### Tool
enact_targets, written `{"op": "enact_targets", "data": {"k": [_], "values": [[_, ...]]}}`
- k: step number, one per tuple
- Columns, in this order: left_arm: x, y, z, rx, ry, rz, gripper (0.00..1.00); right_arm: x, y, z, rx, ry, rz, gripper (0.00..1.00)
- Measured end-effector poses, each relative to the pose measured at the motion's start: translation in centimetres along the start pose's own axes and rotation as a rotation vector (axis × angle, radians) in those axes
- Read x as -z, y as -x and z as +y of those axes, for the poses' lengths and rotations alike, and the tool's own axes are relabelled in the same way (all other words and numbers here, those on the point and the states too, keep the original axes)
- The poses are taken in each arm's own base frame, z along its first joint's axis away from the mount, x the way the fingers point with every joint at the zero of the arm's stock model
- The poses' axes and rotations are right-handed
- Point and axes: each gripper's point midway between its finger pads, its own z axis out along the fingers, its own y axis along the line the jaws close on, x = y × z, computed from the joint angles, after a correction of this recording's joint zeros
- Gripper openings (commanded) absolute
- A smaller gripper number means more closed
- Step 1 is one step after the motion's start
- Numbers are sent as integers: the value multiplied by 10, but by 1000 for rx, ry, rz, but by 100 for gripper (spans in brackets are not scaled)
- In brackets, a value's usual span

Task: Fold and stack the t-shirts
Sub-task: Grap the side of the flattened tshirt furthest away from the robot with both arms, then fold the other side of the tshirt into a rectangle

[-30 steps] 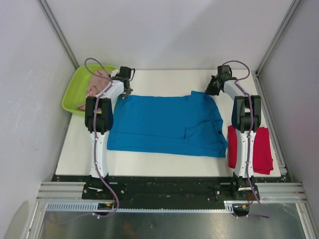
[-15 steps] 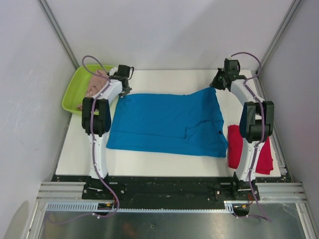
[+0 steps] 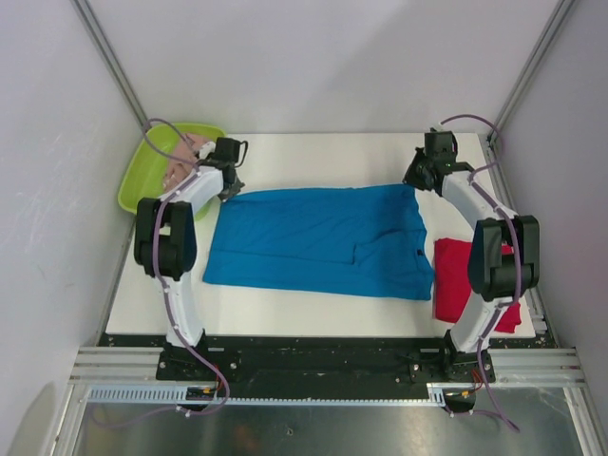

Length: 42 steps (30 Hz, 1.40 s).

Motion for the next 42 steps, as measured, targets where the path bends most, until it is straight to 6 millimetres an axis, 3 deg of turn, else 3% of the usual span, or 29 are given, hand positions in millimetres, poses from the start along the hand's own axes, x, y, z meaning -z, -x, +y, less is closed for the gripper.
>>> {"op": "enact_targets", "data": {"k": [9, 22, 25, 27, 31, 37, 42], "values": [[19, -26, 27, 2, -23, 12, 0, 40, -25, -8, -5, -57, -26, 0], [40, -45, 48, 10, -60, 9, 0, 62, -84, -39, -20, -130, 43, 0], [44, -53, 55, 8, -58, 14, 2, 62, -95, -43, -26, -137, 64, 8], [46, -60, 61, 6, -59, 21, 13, 62, -99, -45, -28, -142, 72, 20], [48, -76, 73, -1, -54, 43, 25, 62, -105, -47, -35, -146, 85, 40], [50, -89, 77, 1, -71, 73, 36, 68, -103, -38, -23, -104, 80, 45], [61, -76, 71, 20, -108, 35, 36, 69, -104, -23, -2, -54, 73, 46]]}}
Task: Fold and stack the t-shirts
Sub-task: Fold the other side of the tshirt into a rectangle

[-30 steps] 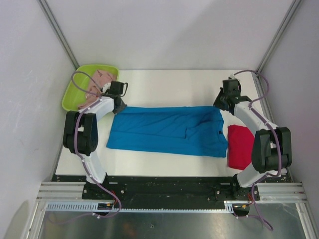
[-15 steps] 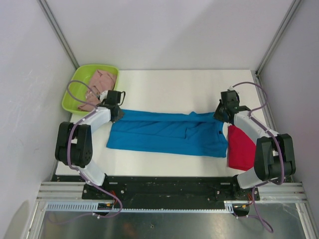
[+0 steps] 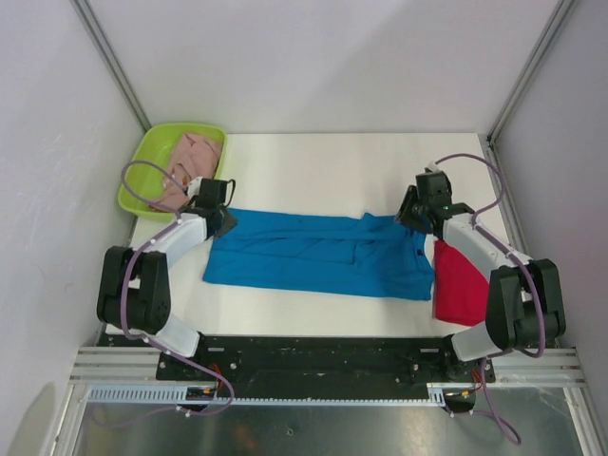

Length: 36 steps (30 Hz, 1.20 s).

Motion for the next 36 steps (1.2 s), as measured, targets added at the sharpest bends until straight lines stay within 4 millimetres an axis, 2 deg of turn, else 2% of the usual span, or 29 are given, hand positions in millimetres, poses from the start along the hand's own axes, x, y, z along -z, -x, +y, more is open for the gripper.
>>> {"op": "enact_targets", "data": {"k": [5, 8, 11, 22, 28, 34, 36], "values": [[5, 9, -3, 15, -20, -26, 35, -15, 1, 35, 81, 49, 15, 47], [3, 8, 1, 19, -12, -23, 35, -36, 5, 61, 132, 70, 19, 47], [1, 7, 7, 27, 2, -18, 36, -53, 3, 75, 166, 67, 30, 47], [-18, 0, 27, 50, 70, 19, 36, -87, -7, 80, 225, 3, 54, 51], [-27, -8, 35, 48, 101, 46, 37, -96, -12, 82, 255, -28, 67, 49], [-28, -6, 35, 50, 103, 45, 38, -100, -14, 81, 276, -70, 71, 48], [-28, -5, 35, 51, 103, 43, 39, -101, -16, 79, 282, -86, 79, 44]]}}
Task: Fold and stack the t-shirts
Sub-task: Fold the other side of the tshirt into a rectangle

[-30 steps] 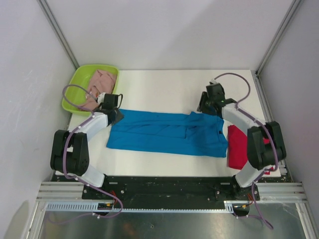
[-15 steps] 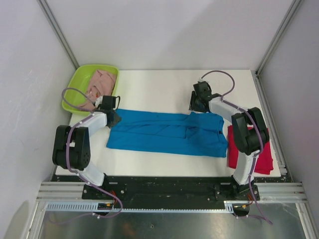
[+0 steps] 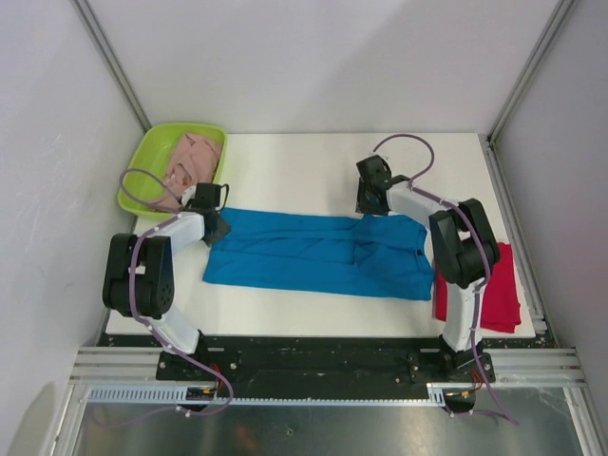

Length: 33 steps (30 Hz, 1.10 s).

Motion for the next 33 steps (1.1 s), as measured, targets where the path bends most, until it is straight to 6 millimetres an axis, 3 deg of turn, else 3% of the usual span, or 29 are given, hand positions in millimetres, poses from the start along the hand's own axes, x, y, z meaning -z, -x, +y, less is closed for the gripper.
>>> {"op": "enact_targets", "data": {"k": [8, 11, 16, 23, 33], "values": [[-1, 3, -2, 3, -1, -5, 39, -7, -10, -8, 12, -53, 30, 11], [-3, 3, -1, 2, 7, -4, 38, -6, -11, -10, 11, -66, 34, 5], [-5, 4, 3, 4, 22, -9, 39, -3, -14, -13, 16, -88, 45, 3], [-7, 6, 4, 6, 30, -12, 38, 16, -9, -13, 21, -92, 34, 0], [-8, 17, -4, 12, 22, -34, 20, 39, -5, -6, 22, -71, 20, 0]]}}
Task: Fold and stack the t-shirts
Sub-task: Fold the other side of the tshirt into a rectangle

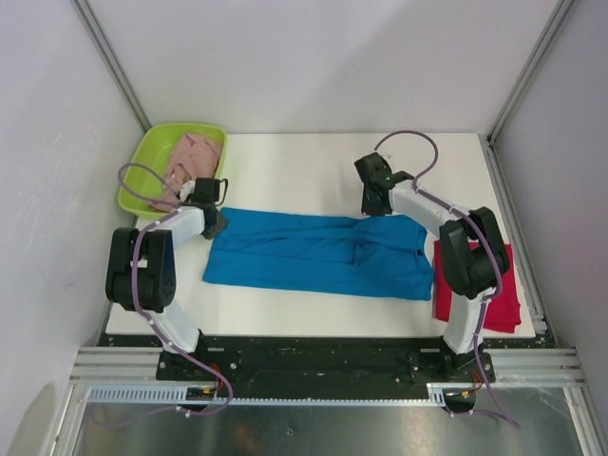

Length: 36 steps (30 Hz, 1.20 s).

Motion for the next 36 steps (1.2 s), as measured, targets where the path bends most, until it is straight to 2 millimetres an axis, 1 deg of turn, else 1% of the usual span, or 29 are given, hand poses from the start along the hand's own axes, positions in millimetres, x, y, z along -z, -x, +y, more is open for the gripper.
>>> {"op": "enact_targets", "data": {"k": [5, 8, 10, 12, 14, 15, 18, 19, 23, 25, 27, 28, 31, 33, 36], "values": [[0, 2, -1, 0, -1, -3, 7, 16, 3, -1, -9, 10, -6, 0], [0, 2, -1, -1, -1, -3, 1, 28, 2, 0, -18, 28, -7, 0], [0, 2, -1, -1, -1, -3, 0, 35, -5, 0, -27, 47, 5, 0], [0, 2, -1, -1, -1, -3, 0, 40, -16, -2, -36, 64, 24, 0], [0, 2, -1, -1, -1, -3, 0, 45, -34, -4, -47, 84, 56, 0], [0, 2, -1, -1, -1, -3, 0, 47, -47, -5, -57, 96, 80, 1], [0, 2, -1, -1, -1, -3, 0, 46, -81, -7, -86, 123, 143, 8], [0, 2, -1, -1, -1, -3, 0, 46, -94, -7, -100, 134, 167, 12], [0, 2, -1, -7, -1, -3, 0, 44, -136, -5, -150, 182, 244, 35], [0, 2, -1, -8, -1, -3, 0, 45, -144, -3, -168, 202, 260, 42], [0, 2, -1, -9, -1, -3, 0, 50, -143, 0, -175, 228, 248, 46], [0, 2, -1, -9, -2, -3, 0, 54, -138, 1, -177, 243, 228, 47], [0, 2, -1, -8, -2, -2, 0, 71, -114, 3, -188, 286, 140, 48], [0, 2, -1, -8, -3, -2, 0, 80, -99, -3, -194, 287, 79, 48], [0, 3, -2, -8, -4, -4, 0, 79, -85, -24, -212, 228, 22, 48]]}}
